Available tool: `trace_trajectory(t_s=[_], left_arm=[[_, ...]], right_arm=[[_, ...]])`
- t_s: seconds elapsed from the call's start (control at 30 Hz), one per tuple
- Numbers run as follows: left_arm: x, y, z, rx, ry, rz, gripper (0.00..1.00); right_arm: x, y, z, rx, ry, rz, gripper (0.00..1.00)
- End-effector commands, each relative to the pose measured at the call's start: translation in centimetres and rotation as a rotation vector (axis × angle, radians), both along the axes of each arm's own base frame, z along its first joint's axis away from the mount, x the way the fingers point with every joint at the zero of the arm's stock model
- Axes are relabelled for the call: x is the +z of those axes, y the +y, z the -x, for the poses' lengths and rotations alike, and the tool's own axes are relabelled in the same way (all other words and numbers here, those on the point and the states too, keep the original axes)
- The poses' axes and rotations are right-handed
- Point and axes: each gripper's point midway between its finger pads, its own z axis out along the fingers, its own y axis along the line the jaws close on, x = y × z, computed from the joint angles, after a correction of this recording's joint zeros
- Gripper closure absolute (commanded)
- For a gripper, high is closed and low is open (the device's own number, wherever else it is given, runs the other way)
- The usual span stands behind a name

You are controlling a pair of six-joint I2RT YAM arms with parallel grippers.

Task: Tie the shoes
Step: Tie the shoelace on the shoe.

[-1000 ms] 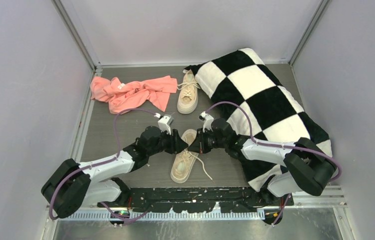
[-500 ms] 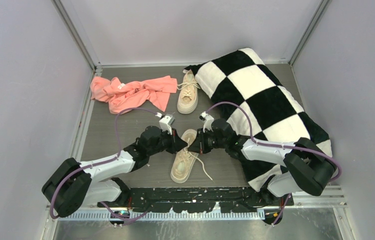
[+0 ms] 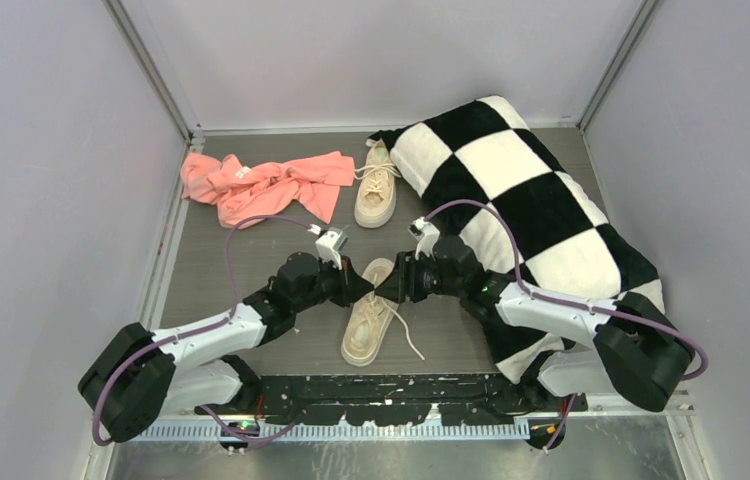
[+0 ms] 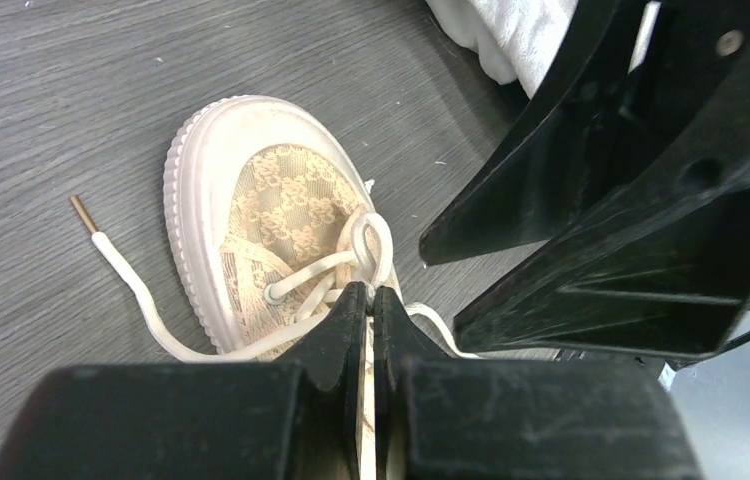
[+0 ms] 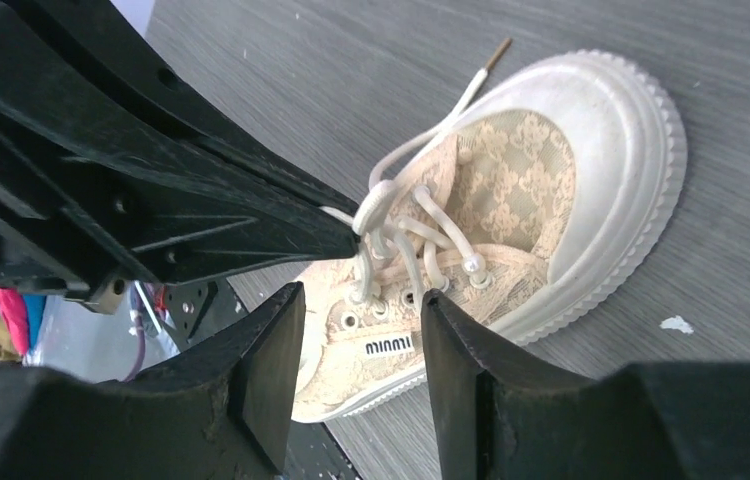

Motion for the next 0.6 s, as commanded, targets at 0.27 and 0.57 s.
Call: trace_trajectory(t_s=[0.27,0.57], left_arm=[[1.2,0.2,-0.8,0.030,-0.042,0.015,1.00],[1.4,0.1,-1.0,0.039,-0.034,0.019,1.00]], right_arm=[[1.3,0.7,-1.4,-0.020,-0.115,0.055,0.46],[0.8,2.0,-1.3,0.009,-0.154,0.093,0.50]])
